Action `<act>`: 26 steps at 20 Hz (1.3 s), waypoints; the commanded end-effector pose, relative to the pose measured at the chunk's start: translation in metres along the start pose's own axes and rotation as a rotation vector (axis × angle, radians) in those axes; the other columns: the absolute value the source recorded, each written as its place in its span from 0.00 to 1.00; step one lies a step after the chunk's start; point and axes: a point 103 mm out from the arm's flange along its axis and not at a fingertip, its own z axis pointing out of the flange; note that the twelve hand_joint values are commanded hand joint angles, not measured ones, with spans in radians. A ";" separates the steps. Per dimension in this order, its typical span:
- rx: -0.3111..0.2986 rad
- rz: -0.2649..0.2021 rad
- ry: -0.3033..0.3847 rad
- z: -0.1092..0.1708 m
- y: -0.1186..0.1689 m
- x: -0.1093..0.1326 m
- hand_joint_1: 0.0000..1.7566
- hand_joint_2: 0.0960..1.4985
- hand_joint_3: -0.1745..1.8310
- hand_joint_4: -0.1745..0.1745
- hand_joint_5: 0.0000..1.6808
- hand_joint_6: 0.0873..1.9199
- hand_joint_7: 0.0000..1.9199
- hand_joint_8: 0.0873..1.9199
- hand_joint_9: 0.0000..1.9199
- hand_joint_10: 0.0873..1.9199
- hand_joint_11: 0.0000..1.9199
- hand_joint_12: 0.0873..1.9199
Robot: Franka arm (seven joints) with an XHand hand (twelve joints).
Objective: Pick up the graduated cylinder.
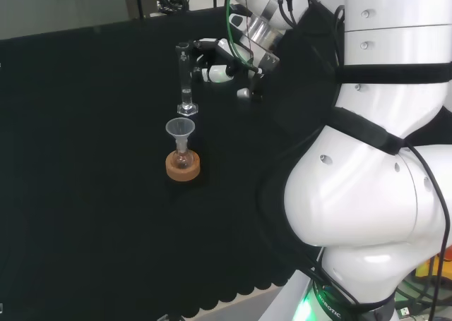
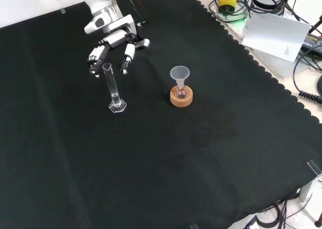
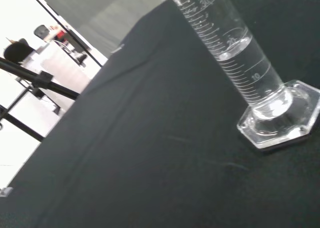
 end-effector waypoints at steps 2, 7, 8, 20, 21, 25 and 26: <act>-0.036 -0.050 0.099 0.013 0.011 0.003 0.53 0.63 0.00 0.39 0.31 0.00 0.21 0.30 0.33 0.27 0.21 0.66; -0.044 -0.042 0.140 0.020 0.016 -0.002 0.53 0.63 0.00 0.39 0.31 0.00 0.22 0.30 0.33 0.27 0.21 0.66; -0.046 -0.042 0.146 0.022 0.016 -0.003 0.53 0.63 0.00 0.39 0.31 0.00 0.22 0.30 0.33 0.26 0.21 0.66; -0.058 -0.034 0.250 0.037 0.025 -0.010 0.54 0.63 0.00 0.39 0.31 0.00 0.22 0.30 0.33 0.26 0.22 0.65; -0.058 -0.040 0.258 0.038 0.026 -0.009 0.54 0.63 0.00 0.39 0.31 0.00 0.22 0.30 0.33 0.26 0.22 0.65; -0.077 -0.053 0.292 0.043 0.028 -0.009 0.55 0.63 0.00 0.39 0.31 0.00 0.22 0.30 0.34 0.25 0.24 0.64; -0.085 -0.054 0.302 0.045 0.028 -0.008 0.55 0.63 0.00 0.39 0.31 0.00 0.22 0.30 0.34 0.25 0.24 0.64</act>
